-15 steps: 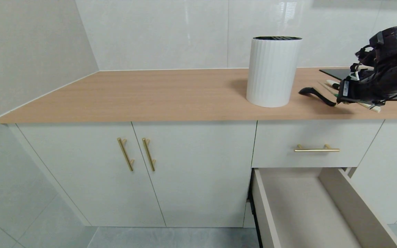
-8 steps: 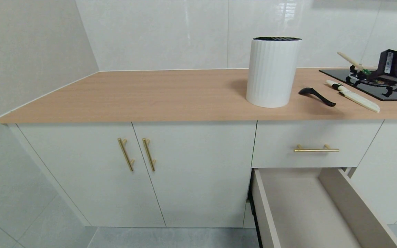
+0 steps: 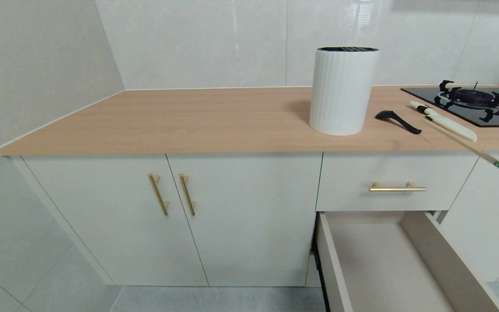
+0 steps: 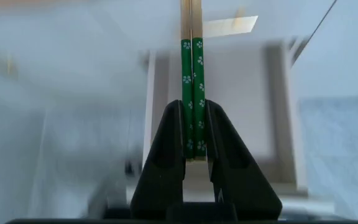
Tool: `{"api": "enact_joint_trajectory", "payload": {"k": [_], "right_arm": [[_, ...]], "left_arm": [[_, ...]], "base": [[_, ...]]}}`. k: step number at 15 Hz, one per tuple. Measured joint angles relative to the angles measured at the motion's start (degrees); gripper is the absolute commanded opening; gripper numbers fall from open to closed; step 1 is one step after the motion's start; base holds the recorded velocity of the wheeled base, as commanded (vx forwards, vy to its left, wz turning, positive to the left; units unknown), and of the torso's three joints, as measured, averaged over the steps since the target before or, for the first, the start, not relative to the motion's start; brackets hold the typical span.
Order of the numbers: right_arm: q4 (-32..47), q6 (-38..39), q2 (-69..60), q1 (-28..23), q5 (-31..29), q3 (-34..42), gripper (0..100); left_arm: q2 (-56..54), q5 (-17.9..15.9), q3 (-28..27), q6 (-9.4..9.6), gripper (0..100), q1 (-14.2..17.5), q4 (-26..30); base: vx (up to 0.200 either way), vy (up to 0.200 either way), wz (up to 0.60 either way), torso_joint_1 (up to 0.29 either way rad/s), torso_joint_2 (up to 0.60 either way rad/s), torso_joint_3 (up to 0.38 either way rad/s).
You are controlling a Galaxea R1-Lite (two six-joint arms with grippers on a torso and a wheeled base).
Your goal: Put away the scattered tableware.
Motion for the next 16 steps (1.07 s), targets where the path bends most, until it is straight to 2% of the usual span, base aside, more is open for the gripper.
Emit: {"api": "enact_joint_trajectory", "payload": {"k": [3,6,12,16], "right_arm": [[0.8,-4.2,-7.3,4.3,0.3,12.4,0],[1.2,-5.1,-9.5,6.7,0.3,20.3,0],[0.0,-4.9,4.6,7.2,0.5,25.2,0],[-9.9,-1.6,20.6,7.1,0.5,24.4,0]], "left_arm": [[0.0,0.0,0.0,0.00,100,0.0,0.0],[0.0,0.0,0.0,0.00,100,0.0,0.0],[0.0,0.0,0.0,0.00,100,0.0,0.0],[0.0,0.0,0.0,0.00,100,0.0,0.0]], "base": [[0.000,0.000,0.00,0.000,0.00,0.000],[0.000,0.000,0.00,0.000,0.00,0.000],[0.000,0.000,0.00,0.000,0.00,0.000],[0.000,0.000,0.00,0.000,0.00,0.000]]}}
